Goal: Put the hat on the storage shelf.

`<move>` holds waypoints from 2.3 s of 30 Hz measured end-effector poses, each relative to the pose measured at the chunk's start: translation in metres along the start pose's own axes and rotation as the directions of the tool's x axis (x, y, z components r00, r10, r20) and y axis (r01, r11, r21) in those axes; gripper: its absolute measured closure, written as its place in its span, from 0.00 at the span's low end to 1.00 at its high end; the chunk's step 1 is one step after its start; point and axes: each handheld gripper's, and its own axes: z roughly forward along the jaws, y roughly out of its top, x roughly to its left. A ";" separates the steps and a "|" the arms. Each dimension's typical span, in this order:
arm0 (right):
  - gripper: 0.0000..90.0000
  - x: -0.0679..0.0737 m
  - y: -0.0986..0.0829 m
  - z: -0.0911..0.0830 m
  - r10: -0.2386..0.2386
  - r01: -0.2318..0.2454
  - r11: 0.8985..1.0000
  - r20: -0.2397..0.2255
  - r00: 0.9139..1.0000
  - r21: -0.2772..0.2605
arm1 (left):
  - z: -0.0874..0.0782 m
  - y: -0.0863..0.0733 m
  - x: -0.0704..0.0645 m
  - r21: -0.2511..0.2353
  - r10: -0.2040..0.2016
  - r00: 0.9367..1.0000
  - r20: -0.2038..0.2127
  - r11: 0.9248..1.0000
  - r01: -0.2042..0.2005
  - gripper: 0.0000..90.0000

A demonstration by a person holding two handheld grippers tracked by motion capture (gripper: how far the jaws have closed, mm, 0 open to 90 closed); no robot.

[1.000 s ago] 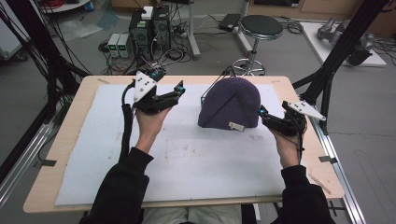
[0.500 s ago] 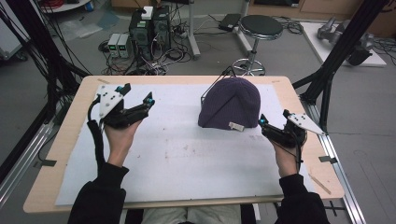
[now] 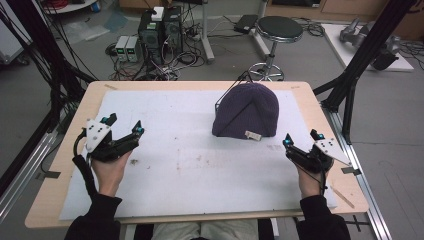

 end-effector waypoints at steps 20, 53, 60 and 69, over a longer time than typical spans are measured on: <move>0.12 0.002 -0.021 -0.013 0.032 -0.032 0.999 0.024 0.999 -0.024 | -0.050 -0.067 0.044 -0.058 -0.083 0.966 -0.246 0.996 0.071 0.20; 0.12 0.000 -0.023 -0.008 0.041 -0.041 0.999 -0.006 0.999 -0.003 | -0.052 -0.076 0.047 -0.014 -0.077 0.968 -0.238 0.997 0.076 0.22; 0.12 -0.001 -0.024 -0.009 0.060 -0.060 0.998 -0.013 0.998 0.009 | -0.051 -0.076 0.045 -0.001 -0.073 0.972 -0.223 0.997 0.075 0.23; 0.12 -0.001 -0.024 -0.007 0.056 -0.056 0.998 -0.020 0.998 0.018 | -0.049 -0.078 0.047 0.017 -0.076 0.973 -0.219 0.996 0.082 0.23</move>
